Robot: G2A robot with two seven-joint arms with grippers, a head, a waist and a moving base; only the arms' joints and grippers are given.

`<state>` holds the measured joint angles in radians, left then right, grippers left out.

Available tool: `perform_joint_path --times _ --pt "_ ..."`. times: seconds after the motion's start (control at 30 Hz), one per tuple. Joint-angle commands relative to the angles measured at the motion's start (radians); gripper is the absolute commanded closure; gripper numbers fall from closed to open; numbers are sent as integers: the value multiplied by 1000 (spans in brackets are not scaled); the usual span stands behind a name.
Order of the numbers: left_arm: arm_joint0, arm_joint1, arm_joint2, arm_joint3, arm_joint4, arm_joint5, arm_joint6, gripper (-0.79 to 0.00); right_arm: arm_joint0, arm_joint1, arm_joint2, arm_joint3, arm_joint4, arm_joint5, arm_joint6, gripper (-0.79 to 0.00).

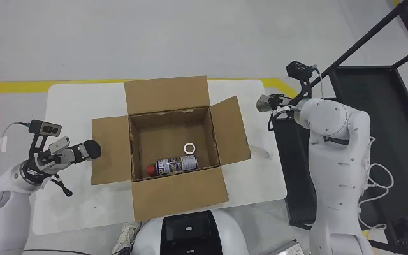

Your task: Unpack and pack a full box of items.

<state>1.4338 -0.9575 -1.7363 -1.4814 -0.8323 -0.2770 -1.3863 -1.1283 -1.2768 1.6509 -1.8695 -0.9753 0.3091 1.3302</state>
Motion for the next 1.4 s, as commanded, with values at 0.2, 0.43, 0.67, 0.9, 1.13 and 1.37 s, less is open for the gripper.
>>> perform_joint_path --times 0.2,0.43,0.67,0.9,1.13,1.37 --pt "0 0 0 0 0 0 0 -785 60 1 -68 239 -40 18 -75 0" --pt "0 0 0 0 0 0 0 -785 85 -3 -135 386 -65 34 -141 0" --pt "0 0 0 0 0 0 0 -785 112 -9 -181 519 -81 58 -213 0" --pt "0 0 0 0 0 0 0 -785 164 -19 -223 660 -65 69 -279 0" --pt "0 0 0 0 0 0 0 -785 227 -32 -255 791 -22 95 -351 0" --pt "0 0 0 0 0 0 0 -785 277 -44 -270 907 23 112 -422 0"
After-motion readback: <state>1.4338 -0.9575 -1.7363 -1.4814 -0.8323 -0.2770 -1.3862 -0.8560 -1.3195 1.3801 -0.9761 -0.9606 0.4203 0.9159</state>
